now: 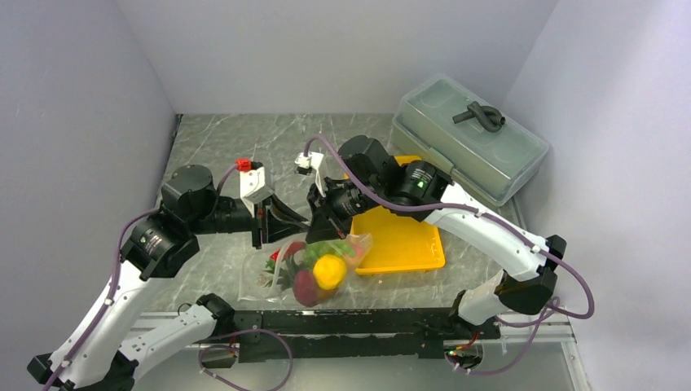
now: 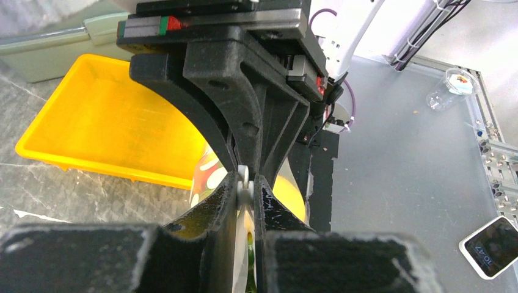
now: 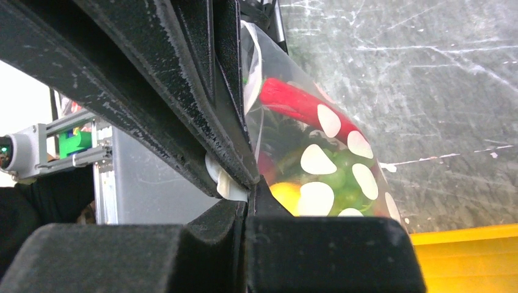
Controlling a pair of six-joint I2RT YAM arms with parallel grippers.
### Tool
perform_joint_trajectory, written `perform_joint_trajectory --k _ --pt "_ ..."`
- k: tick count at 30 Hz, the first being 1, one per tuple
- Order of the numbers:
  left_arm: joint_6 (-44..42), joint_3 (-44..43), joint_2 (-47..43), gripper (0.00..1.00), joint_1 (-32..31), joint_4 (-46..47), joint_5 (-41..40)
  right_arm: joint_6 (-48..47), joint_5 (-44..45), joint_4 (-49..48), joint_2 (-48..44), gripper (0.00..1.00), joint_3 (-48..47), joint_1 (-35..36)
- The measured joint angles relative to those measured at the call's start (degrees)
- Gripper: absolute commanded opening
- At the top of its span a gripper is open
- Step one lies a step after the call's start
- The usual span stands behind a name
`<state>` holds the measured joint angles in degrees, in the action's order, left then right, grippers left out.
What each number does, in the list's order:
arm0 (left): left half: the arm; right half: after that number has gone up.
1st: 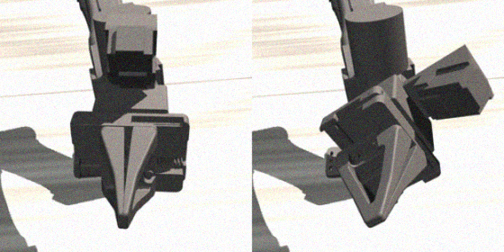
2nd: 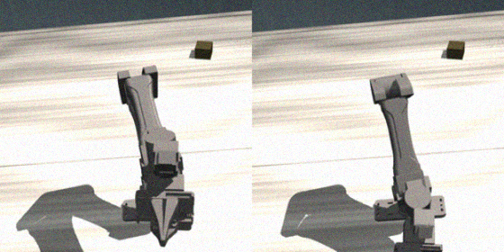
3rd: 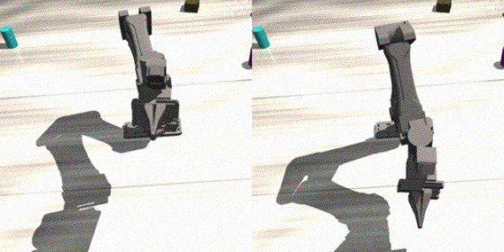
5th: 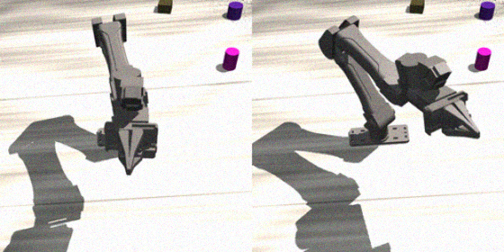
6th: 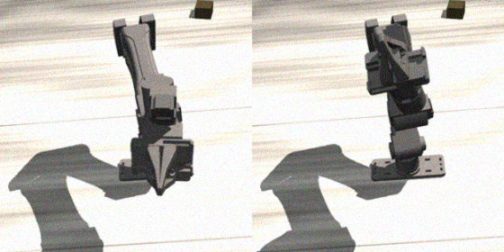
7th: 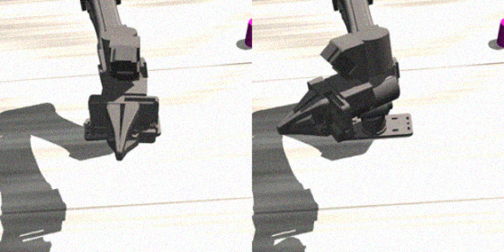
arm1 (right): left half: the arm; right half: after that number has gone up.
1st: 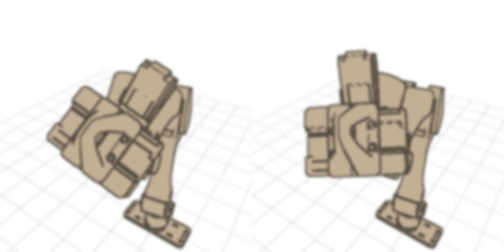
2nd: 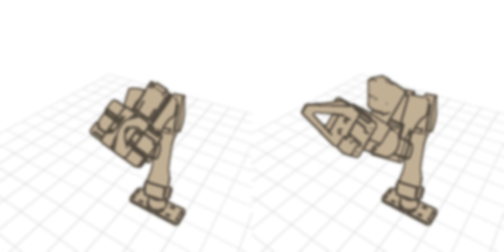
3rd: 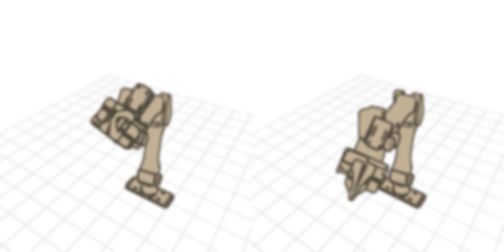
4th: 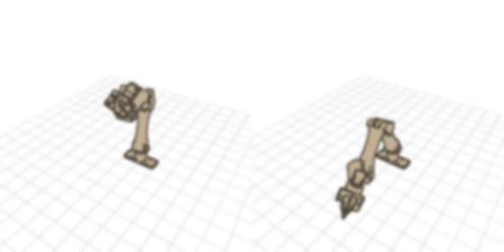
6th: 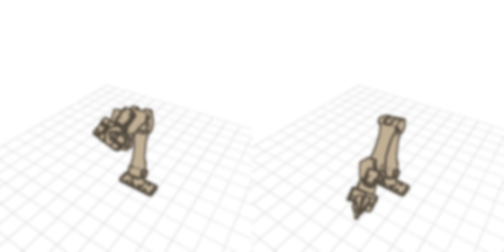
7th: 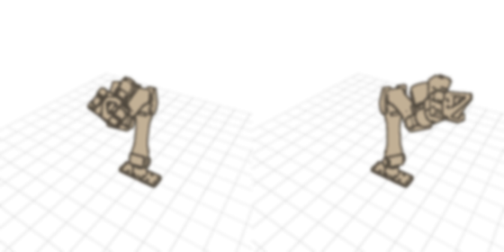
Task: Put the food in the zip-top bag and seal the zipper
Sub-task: Zip the zipper food storage bag at the center of the board.
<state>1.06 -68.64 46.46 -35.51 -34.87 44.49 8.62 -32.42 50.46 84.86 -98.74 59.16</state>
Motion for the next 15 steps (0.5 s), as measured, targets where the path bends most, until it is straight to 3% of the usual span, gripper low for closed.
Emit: perform_joint_trajectory --k 15 --pt "0.0 0.0 -0.9 0.0 0.0 1.3 0.0 -0.1 4.1 -1.3 -4.1 0.0 0.0 0.4"
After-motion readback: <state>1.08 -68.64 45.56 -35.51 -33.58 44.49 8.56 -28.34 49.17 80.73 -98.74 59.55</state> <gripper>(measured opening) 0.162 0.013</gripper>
